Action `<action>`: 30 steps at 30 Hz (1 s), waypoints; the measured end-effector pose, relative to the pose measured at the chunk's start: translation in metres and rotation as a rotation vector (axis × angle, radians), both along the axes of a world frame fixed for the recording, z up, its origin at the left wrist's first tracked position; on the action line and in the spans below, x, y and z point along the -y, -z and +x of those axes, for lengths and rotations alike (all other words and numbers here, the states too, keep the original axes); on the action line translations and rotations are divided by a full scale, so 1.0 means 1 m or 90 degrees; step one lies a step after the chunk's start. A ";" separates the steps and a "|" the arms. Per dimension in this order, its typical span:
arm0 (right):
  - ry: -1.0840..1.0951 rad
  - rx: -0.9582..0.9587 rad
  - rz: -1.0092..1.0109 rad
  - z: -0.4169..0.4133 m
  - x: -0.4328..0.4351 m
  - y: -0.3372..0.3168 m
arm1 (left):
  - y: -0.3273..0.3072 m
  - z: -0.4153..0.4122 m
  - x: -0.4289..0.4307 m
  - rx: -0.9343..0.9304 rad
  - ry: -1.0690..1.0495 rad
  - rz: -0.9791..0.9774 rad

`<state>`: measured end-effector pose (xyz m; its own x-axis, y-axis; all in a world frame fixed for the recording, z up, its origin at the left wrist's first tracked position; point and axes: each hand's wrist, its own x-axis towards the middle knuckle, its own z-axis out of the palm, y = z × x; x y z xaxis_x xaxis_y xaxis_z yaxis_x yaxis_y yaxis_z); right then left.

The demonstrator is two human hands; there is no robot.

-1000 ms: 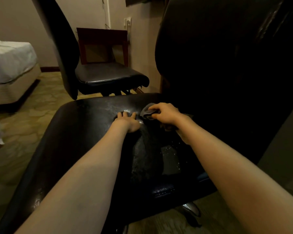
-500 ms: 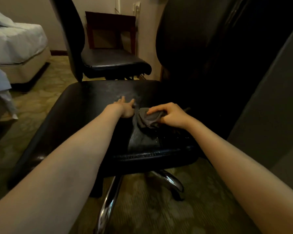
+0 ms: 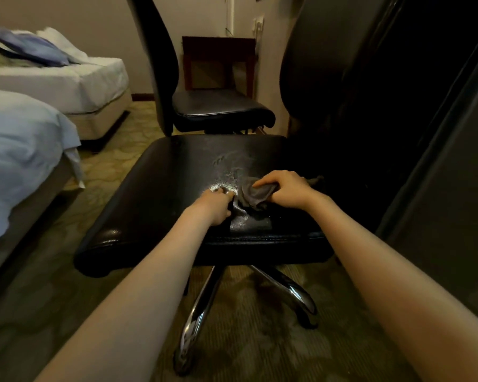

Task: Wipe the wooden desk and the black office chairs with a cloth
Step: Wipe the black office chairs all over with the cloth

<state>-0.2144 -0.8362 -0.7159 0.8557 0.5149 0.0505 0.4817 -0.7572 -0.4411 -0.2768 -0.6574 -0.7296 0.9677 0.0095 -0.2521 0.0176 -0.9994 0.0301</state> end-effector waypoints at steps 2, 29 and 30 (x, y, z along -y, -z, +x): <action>-0.035 0.003 0.012 -0.013 0.002 0.000 | 0.001 0.002 0.001 0.004 -0.012 0.007; 0.012 0.042 0.009 -0.057 0.034 0.007 | 0.006 -0.045 0.037 0.202 -0.138 -0.249; -0.010 0.041 0.025 -0.066 0.037 0.006 | 0.006 -0.046 0.038 0.205 -0.137 -0.239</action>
<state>-0.2801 -0.8736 -0.7223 0.8422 0.5244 0.1252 0.5211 -0.7322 -0.4387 -0.3227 -0.6953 -0.7353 0.9827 0.1820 0.0332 0.1513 -0.8940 0.4218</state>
